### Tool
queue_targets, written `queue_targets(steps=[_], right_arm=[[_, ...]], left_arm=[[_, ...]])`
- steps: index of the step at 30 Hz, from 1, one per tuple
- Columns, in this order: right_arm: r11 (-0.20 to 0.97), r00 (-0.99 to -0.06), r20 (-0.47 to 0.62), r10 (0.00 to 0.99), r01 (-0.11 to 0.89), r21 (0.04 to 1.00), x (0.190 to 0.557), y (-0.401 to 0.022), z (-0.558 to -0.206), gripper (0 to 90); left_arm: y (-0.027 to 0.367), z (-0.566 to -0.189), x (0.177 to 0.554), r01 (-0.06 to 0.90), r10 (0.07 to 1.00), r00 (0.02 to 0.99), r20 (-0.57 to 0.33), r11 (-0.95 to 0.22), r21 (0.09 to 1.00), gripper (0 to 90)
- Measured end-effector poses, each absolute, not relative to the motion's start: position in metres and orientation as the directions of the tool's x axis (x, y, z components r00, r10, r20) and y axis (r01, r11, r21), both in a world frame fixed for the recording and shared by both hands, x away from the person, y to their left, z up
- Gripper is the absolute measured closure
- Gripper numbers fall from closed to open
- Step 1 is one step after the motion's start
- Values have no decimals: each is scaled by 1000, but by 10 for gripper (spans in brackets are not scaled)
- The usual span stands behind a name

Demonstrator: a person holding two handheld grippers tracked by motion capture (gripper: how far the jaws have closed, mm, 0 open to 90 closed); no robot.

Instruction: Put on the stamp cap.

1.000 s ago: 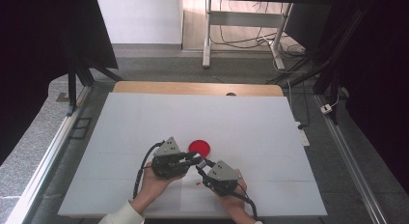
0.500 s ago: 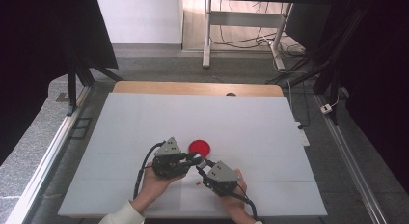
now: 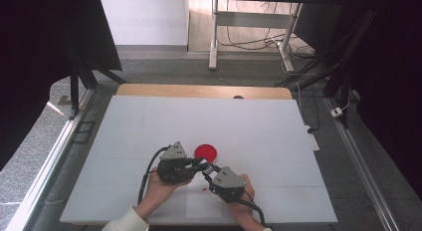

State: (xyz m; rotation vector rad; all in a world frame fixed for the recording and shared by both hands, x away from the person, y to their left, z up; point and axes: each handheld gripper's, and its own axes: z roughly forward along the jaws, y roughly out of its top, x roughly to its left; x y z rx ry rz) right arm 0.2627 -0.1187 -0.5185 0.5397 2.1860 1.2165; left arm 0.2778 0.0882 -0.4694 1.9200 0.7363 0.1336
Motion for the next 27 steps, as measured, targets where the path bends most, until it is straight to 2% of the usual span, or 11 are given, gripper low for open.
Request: queue_targets(steps=[27], right_arm=[[493,-753,-280,595,67,868,260,-120,-517,646]], left_arm=[[85,-474,277,448,543,803,-246,-278,850,757]])
